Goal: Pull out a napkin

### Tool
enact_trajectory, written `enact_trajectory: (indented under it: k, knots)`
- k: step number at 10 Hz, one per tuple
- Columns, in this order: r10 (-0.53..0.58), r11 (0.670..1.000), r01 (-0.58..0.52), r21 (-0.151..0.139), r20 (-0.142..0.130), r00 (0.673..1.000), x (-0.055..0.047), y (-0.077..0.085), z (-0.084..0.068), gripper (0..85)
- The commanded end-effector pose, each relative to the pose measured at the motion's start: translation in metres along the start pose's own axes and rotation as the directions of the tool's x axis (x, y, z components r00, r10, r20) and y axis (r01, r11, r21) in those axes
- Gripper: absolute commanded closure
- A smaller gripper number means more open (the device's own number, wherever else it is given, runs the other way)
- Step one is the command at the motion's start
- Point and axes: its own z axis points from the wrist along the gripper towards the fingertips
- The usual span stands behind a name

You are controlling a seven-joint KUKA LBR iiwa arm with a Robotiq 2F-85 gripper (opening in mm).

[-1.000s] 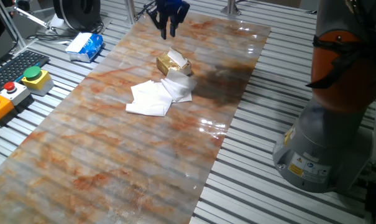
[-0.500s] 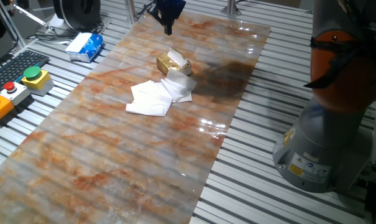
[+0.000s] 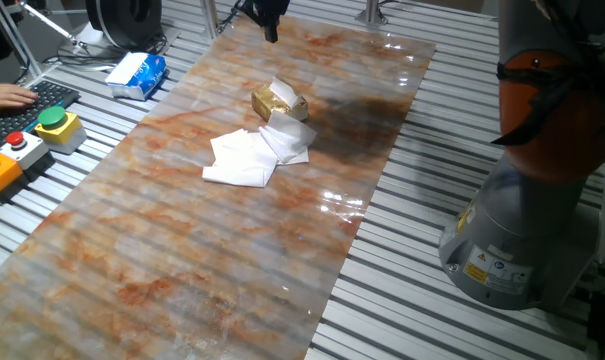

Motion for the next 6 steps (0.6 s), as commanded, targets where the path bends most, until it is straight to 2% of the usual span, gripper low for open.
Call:
enact_trajectory:
  k: [1, 2, 3, 4, 5, 6]
  knots:
    - [0.013, 1.0, -0.013, 0.004, 0.0, 1.0, -0.0008, -0.0015, 0.0008, 85.0]
    - [0.023, 1.0, -0.023, -0.006, -0.011, 1.0, -0.0013, -0.0027, 0.0019, 85.0]
    - [0.029, 1.0, -0.03, -0.001, -0.014, 0.999, -0.0014, -0.0029, 0.0023, 85.0]
    - [0.017, 0.999, -0.017, 0.034, -0.015, 1.0, -0.0024, -0.005, 0.0022, 85.0]
    - [0.02, 0.999, -0.019, 0.033, -0.024, 1.0, -0.0036, -0.0067, 0.0029, 85.0]
    - [0.032, 0.999, -0.032, 0.015, -0.038, 0.999, -0.0025, -0.0065, 0.0036, 85.0]
